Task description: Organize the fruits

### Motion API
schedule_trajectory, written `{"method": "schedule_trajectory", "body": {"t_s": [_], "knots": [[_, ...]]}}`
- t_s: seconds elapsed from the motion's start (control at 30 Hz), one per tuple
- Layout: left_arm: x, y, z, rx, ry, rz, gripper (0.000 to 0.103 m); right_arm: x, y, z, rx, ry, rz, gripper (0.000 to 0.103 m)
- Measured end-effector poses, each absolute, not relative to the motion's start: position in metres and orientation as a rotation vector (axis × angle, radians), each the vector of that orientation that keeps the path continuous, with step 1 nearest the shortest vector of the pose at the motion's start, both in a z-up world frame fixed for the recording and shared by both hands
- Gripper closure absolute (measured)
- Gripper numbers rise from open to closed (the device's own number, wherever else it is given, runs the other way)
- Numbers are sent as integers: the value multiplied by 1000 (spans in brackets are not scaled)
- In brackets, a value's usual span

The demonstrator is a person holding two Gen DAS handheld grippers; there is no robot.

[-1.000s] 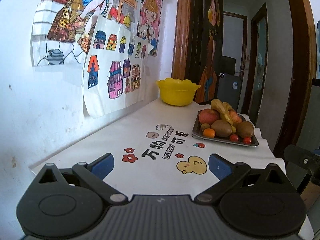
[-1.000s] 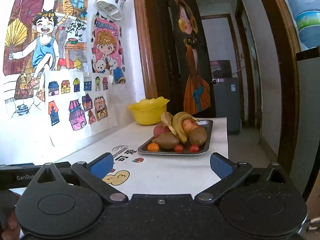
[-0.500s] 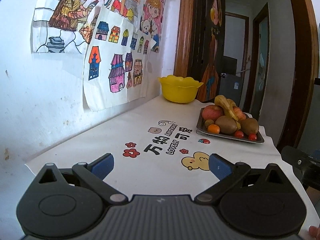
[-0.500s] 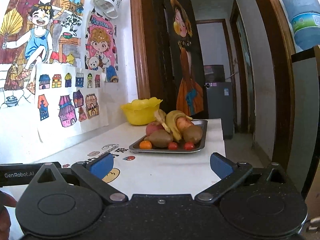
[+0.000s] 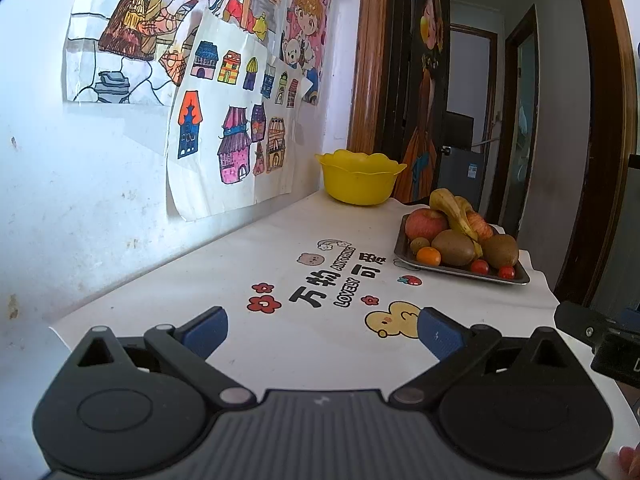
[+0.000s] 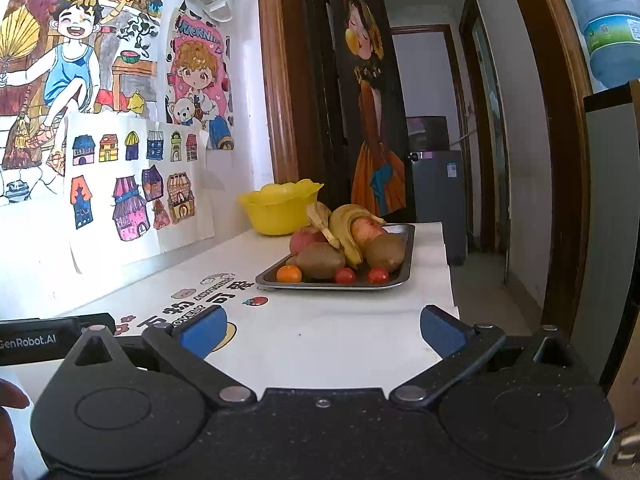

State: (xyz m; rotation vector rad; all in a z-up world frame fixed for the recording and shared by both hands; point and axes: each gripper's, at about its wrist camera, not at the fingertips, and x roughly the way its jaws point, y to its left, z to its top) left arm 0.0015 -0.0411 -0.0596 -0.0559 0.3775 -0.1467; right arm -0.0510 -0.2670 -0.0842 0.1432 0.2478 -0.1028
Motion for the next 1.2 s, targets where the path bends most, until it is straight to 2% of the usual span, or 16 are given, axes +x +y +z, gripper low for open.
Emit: {"method": "schedule_trajectory", "body": {"t_s": [1.2], "knots": [[0, -41, -61, -49, 378, -149, 1, -48, -267, -85, 148, 266, -114, 1]]}}
